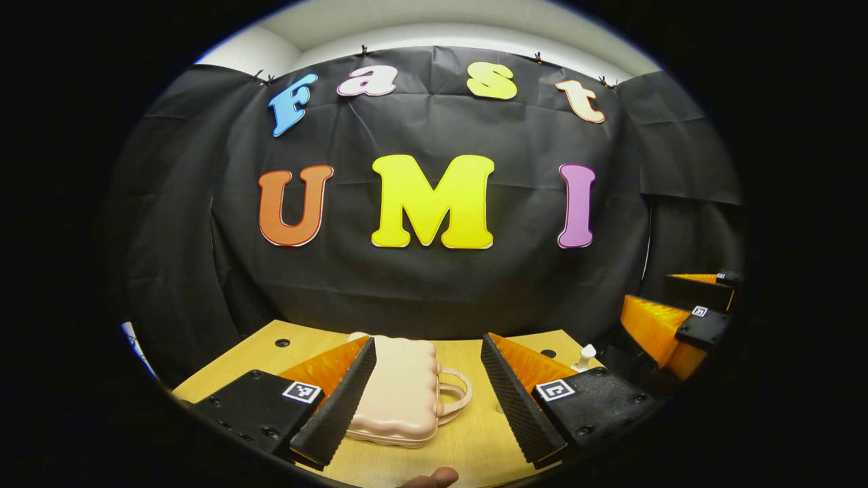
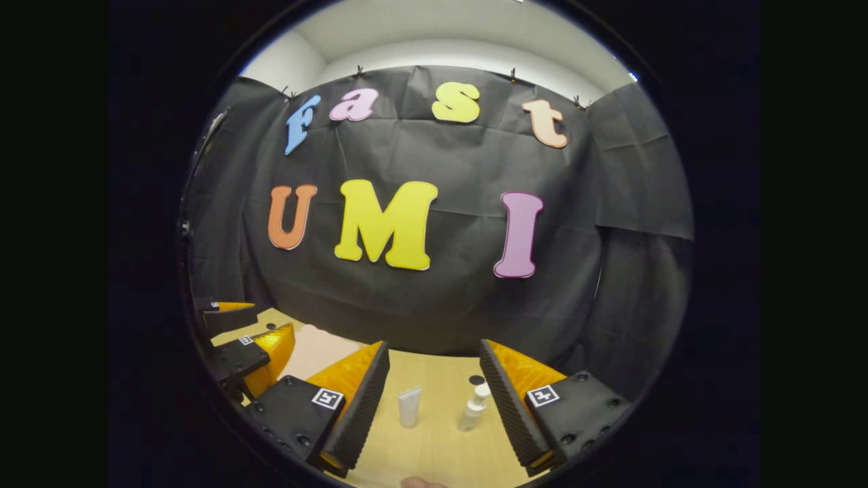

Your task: First open the suitcase, pack the skin care products into it, and then close the suitcase.

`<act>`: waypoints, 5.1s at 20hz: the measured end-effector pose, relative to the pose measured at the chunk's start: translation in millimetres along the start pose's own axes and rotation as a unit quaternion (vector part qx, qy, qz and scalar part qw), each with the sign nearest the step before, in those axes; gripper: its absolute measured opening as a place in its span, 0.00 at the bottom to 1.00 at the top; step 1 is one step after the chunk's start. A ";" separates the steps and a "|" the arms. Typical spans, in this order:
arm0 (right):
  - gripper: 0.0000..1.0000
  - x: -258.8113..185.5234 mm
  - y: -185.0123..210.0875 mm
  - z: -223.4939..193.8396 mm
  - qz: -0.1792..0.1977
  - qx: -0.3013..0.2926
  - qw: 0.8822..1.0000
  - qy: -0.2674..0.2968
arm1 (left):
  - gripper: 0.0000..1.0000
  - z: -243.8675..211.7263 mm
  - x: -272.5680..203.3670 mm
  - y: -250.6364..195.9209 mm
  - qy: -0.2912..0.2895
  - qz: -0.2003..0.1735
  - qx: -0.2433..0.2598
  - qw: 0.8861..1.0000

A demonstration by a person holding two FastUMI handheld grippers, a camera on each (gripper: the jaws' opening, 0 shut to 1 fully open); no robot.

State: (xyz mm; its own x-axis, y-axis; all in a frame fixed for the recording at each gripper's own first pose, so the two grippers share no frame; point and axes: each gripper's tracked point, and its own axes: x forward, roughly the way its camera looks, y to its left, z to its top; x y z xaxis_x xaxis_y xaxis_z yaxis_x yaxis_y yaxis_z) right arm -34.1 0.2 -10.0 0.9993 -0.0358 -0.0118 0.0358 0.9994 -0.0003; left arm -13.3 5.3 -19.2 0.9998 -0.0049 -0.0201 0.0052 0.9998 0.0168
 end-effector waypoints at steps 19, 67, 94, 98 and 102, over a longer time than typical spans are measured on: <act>0.80 31.9 -149.8 -102.4 -0.082 0.036 0.992 0.086 | 0.97 -191.9 93.1 -40.4 0.122 -0.033 0.487 0.864; 0.80 0.8 76.8 -28.3 -0.037 -0.026 0.998 0.049 | 0.03 -26.2 99.4 266.6 0.079 0.085 0.506 0.855; 0.79 -46.0 89.5 -76.1 -0.096 -0.048 0.987 0.120 | 0.05 -249.7 149.3 457.7 0.261 -0.031 0.338 0.904; 0.80 -50.9 87.8 -86.9 -0.096 -0.051 0.985 0.132 | 0.09 -242.9 147.3 460.1 0.249 -0.024 0.326 0.912; 0.80 -52.6 85.3 -86.0 -0.086 -0.048 0.988 0.121 | 0.58 -232.5 130.4 473.4 0.251 0.004 0.296 0.922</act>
State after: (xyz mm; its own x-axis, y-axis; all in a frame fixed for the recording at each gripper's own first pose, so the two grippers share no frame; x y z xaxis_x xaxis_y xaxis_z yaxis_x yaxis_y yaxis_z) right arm -84.6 87.3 -95.4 0.9458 -0.2165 -0.2422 0.1928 0.9741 -0.1178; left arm 114.9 482.0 -246.3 0.8657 0.1594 -0.4745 0.1562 0.8146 0.5586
